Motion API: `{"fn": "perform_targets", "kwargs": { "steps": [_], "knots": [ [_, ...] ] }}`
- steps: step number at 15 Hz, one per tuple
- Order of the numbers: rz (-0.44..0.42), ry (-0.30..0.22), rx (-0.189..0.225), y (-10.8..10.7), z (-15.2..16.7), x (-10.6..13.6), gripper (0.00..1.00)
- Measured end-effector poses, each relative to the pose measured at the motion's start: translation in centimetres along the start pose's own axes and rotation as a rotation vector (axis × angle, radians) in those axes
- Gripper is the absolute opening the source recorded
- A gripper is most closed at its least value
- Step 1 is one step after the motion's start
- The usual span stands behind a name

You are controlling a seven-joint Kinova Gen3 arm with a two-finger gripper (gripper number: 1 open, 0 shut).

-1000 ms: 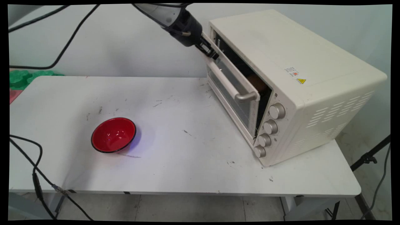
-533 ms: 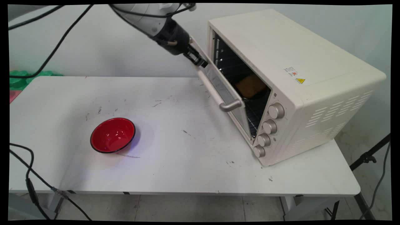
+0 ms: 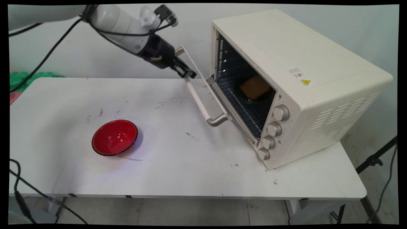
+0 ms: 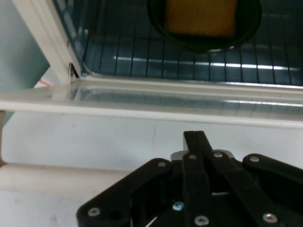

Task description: Open the oven

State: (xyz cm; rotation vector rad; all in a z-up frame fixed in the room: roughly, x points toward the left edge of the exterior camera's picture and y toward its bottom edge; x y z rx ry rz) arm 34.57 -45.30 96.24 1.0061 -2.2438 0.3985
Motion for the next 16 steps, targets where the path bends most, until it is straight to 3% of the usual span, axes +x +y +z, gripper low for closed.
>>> {"fn": "perform_targets", "kwargs": {
  "steps": [16],
  "knots": [
    [-0.015,0.045,-0.002,-3.0,1.3,-10.4,0.00]
  ]
}}
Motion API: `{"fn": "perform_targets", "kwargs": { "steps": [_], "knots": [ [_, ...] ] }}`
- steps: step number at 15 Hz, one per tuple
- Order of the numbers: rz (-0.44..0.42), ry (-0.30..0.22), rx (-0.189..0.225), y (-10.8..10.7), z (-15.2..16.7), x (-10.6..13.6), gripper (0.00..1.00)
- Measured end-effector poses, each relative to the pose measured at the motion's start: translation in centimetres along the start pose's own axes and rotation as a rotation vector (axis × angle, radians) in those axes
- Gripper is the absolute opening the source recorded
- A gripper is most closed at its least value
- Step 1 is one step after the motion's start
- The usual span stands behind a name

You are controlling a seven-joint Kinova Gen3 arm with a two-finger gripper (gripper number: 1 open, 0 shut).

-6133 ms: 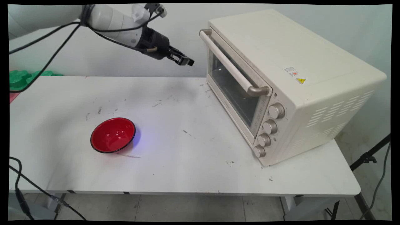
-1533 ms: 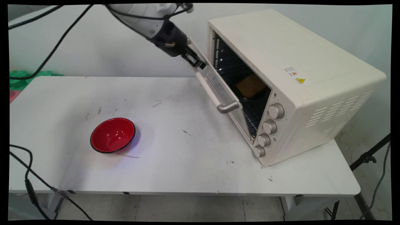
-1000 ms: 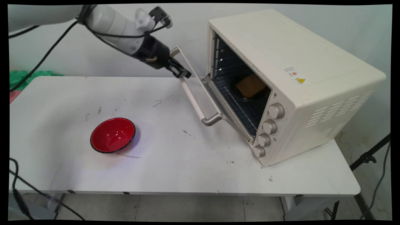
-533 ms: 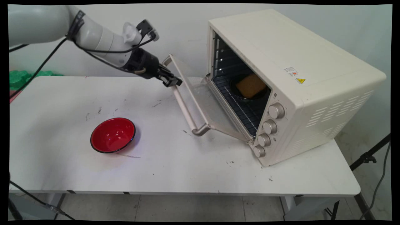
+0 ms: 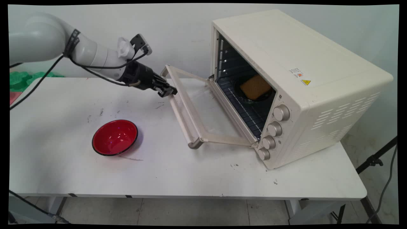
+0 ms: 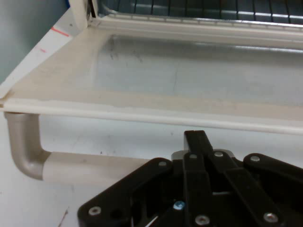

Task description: Open the oven

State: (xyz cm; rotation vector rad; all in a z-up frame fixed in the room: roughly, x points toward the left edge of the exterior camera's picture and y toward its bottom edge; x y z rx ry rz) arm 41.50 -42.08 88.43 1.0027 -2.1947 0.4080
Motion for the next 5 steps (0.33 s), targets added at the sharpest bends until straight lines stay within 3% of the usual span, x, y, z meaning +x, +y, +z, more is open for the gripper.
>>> {"fn": "perform_targets", "kwargs": {
  "steps": [5],
  "knots": [
    [-0.003,0.004,-0.006,-1.1,0.5,-2.5,0.00]
  ]
}}
